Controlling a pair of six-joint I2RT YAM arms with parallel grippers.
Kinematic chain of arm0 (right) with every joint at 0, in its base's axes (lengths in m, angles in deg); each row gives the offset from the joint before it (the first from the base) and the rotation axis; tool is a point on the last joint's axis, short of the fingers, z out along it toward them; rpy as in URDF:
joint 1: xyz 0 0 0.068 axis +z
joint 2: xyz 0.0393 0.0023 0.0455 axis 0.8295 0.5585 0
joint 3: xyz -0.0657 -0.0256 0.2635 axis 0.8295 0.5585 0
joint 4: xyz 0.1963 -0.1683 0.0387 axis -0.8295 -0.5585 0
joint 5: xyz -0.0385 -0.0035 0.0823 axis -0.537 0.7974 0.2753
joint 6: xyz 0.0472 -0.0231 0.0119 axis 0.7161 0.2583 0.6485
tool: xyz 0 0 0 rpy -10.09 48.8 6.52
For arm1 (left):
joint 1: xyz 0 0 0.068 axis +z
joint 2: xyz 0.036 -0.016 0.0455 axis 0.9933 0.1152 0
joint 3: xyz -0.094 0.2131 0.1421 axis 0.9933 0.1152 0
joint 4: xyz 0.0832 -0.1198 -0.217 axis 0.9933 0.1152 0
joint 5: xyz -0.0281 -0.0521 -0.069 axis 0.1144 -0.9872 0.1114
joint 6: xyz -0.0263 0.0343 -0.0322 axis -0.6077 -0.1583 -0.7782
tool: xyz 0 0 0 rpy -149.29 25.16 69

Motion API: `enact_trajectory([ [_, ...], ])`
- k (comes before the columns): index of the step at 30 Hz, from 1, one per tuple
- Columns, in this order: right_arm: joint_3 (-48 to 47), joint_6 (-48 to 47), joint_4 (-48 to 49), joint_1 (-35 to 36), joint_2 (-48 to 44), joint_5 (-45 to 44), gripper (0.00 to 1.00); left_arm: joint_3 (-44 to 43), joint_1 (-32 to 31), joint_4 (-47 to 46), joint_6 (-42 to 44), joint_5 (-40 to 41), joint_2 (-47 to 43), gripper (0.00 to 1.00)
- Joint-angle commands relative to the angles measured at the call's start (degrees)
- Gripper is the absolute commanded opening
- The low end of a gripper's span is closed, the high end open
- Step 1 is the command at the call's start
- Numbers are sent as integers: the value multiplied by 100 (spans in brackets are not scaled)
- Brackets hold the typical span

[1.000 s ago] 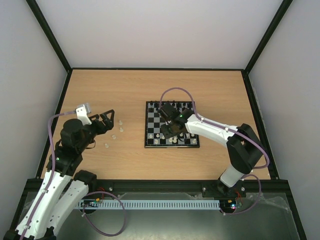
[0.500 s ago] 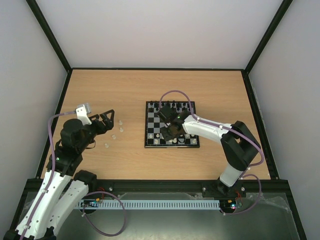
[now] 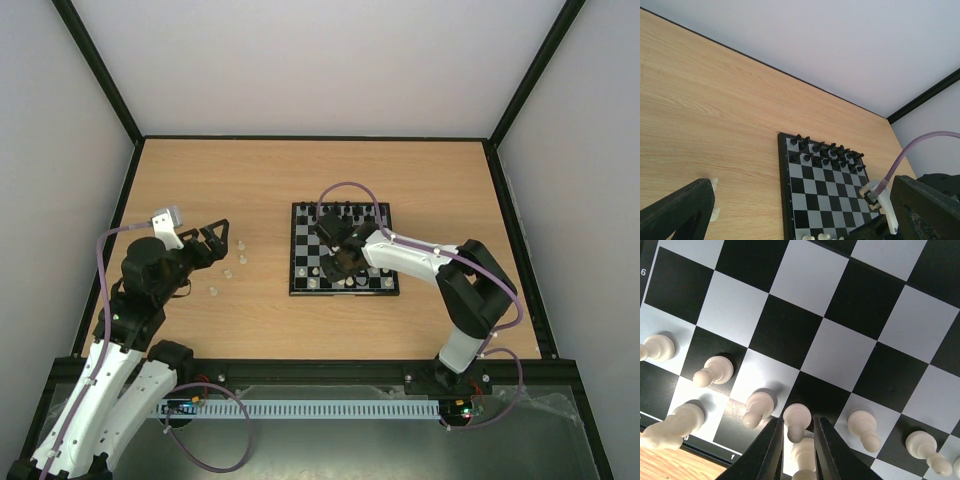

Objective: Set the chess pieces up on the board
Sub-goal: Place the chess piece on the chessboard, then adjust the chess piece on the chessboard.

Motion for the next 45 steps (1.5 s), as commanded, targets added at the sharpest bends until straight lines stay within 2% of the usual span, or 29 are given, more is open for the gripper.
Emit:
enact_trajectory([
  [1, 40, -27, -147, -3, 38, -28, 19, 98, 31, -37, 2, -27, 15, 100],
  [7, 12, -15, -160, -8, -46, -106, 21, 93, 28, -38, 0, -36, 10, 100],
  [15, -125, 31, -299, -2, -385, -324, 30, 72, 27, -44, 5, -44, 15, 99],
  [28, 287, 137, -469, -9, -959, -76, 30, 67, 27, -88, 1, -69, 76, 100],
  [45, 563, 101, -338, 32, -940, 283, 29, 112, 26, -180, -26, -97, 180, 99],
])
